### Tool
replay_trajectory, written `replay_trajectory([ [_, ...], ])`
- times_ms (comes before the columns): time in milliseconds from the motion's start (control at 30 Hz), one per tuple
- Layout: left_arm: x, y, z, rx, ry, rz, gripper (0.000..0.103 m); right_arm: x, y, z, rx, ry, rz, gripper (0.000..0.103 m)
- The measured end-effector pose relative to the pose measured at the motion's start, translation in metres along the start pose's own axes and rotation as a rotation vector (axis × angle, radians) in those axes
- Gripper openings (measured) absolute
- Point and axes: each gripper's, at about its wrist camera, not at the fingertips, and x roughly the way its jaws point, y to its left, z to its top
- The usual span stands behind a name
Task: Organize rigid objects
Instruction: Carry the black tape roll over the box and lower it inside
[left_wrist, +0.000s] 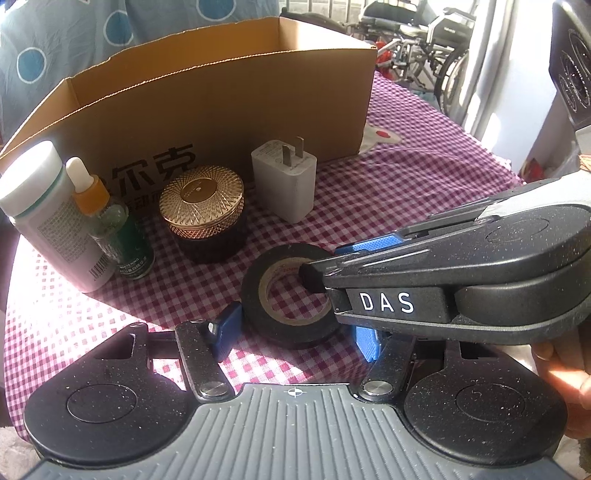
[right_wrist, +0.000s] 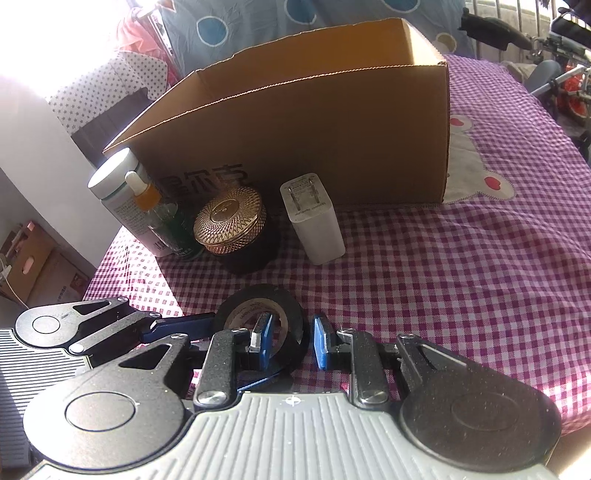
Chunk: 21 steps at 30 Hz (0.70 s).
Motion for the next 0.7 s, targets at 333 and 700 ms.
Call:
replay_trajectory([
  [333, 0.001, 0.004, 0.000, -0.002, -0.034, -0.001, 0.063, 0.004, 0.010, 0.000, -0.098, -0.012, -0.056, 0.024],
  [700, -0.023, 0.004, 0.007, -0.007, -0.094, -0.022, 0.063, -0.022, 0.009, 0.007, -0.048, -0.084, -0.054, 0.021],
])
